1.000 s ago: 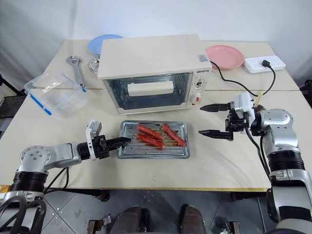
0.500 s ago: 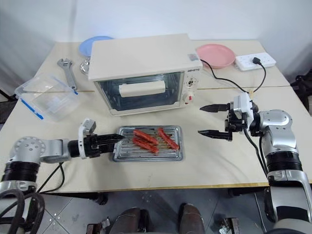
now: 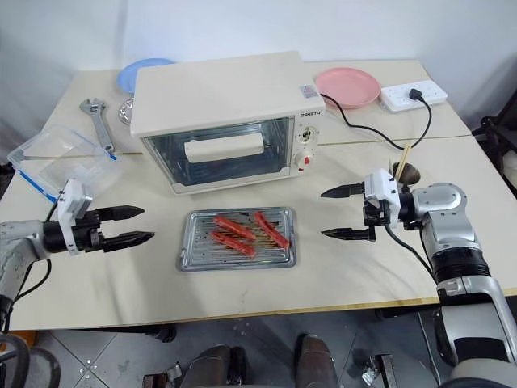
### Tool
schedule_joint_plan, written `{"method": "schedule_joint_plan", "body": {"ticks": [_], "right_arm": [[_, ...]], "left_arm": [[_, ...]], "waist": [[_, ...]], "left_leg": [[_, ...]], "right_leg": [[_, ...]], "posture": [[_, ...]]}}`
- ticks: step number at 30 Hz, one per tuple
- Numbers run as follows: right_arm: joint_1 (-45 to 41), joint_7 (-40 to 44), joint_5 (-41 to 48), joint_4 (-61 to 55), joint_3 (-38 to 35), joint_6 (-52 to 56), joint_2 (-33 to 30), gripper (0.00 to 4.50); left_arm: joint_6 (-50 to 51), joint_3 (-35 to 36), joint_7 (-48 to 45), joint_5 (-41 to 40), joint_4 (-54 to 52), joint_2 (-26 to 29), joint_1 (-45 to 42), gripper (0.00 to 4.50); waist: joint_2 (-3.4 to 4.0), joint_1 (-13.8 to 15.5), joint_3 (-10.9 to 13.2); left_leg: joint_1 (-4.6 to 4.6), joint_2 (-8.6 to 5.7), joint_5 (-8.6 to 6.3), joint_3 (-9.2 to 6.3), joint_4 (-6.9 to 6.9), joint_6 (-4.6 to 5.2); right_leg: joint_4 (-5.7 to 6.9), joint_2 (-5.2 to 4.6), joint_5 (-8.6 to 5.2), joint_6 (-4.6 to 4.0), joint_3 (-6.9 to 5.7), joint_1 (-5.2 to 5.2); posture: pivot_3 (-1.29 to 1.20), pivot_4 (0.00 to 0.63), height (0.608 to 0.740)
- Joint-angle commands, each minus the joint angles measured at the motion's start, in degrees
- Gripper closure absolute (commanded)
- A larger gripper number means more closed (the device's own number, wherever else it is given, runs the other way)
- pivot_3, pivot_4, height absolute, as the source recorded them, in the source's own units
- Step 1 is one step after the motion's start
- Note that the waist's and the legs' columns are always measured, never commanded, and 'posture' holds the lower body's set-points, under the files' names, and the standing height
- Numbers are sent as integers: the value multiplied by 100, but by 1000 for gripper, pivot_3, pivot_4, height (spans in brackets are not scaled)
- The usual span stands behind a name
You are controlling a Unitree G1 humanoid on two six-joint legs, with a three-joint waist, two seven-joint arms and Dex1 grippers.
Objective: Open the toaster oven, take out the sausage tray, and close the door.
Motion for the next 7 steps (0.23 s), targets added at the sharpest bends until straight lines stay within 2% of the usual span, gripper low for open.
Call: {"method": "schedule_joint_plan", "body": {"ticks": [1,3,5,7], "right_arm": [[-122,159,-201,49,-137,-260,119,0],[-101,22,-332,60,-186,-256,167,0],[33,-198,-481,-21,-230,-268,163,0],[247,-502,-499,-280,-334,-55,171,0]], "left_arm": [[-1524,-41,-703,660,663,65,72,36],[-1906,-58,-849,869,1015,37,-9,36],[-1869,18,-839,855,1179,-79,-99,36],[-1422,124,-956,591,1193,-207,-250,36]], "waist": [[0,0,0],[0,-3,0],[0,-2,0],[0,-1,0]], "left_leg": [[1,0,0,2,1,1],[1,2,-1,8,4,2],[1,2,-1,9,4,3],[1,3,-2,9,4,4]], "right_leg": [[0,0,0,1,1,0],[3,0,1,1,4,-2],[6,0,1,1,6,-5],[10,-2,2,2,6,-5]], "posture": [[0,150,740],[0,150,740],[0,150,740],[0,150,740]]}}
